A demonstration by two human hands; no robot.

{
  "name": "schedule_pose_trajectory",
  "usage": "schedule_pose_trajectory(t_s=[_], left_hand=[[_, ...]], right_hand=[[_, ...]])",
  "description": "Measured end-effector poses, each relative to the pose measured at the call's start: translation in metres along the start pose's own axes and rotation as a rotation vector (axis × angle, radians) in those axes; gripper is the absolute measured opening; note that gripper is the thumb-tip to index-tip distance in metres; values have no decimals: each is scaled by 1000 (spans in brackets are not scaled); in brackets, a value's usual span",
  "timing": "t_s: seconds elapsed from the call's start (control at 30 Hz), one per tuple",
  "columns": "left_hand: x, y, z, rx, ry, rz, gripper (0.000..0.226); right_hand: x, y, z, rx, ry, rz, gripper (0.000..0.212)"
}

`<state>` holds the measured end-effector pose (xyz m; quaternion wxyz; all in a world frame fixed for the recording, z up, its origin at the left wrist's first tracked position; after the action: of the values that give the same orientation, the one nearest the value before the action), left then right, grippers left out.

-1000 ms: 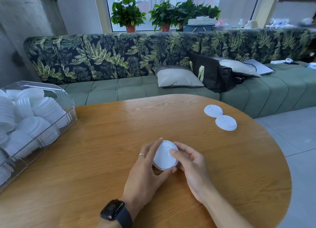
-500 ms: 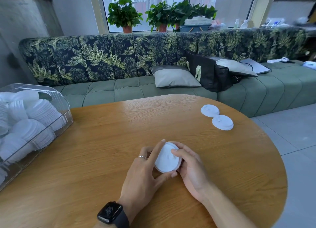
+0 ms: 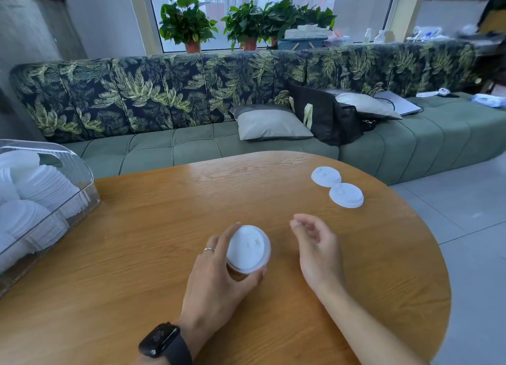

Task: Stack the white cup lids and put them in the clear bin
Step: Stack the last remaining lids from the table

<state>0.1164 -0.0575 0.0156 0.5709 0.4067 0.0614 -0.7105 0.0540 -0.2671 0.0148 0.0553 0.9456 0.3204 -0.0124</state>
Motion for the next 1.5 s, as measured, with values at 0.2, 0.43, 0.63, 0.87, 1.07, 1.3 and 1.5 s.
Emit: schedule_pose_trajectory(t_s=[0.2, 0.43, 0.63, 0.87, 1.07, 1.3, 1.5], left_hand=[[30, 35, 29, -17, -44, -35, 90], [65, 47, 46, 8, -33, -77, 79], [65, 43, 36, -17, -52, -38, 79], [58, 41, 39, -62, -174, -13, 78], [32, 31, 32, -99, -264, 44, 66], [0, 8, 19, -90, -276, 46, 73], [-18, -6, 7, -116, -286, 100, 76]], right_hand=[[-44, 64, 0, -290, -459, 193, 32], [-68, 137, 20, -129, -806, 296, 85], [-65, 160, 31, -40, -948, 311, 92], [-64, 127, 19, -118, -563, 206, 81], [-27, 48, 7, -108, -130, -52, 78], [13, -17, 10, 86, -4, -218, 82], [35, -49, 1, 145, 23, -338, 65]])
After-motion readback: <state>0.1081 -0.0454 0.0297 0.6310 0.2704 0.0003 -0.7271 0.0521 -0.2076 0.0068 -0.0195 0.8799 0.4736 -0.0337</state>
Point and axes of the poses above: each hand's wrist, its own y-axis towards the middle knuckle, its own x-axis out of the palm, z = x × y, the point moved 8 cm from there along y, towards the middle knuckle, and after that the axes turned 8 degrees about z, right-handed, at the moved point
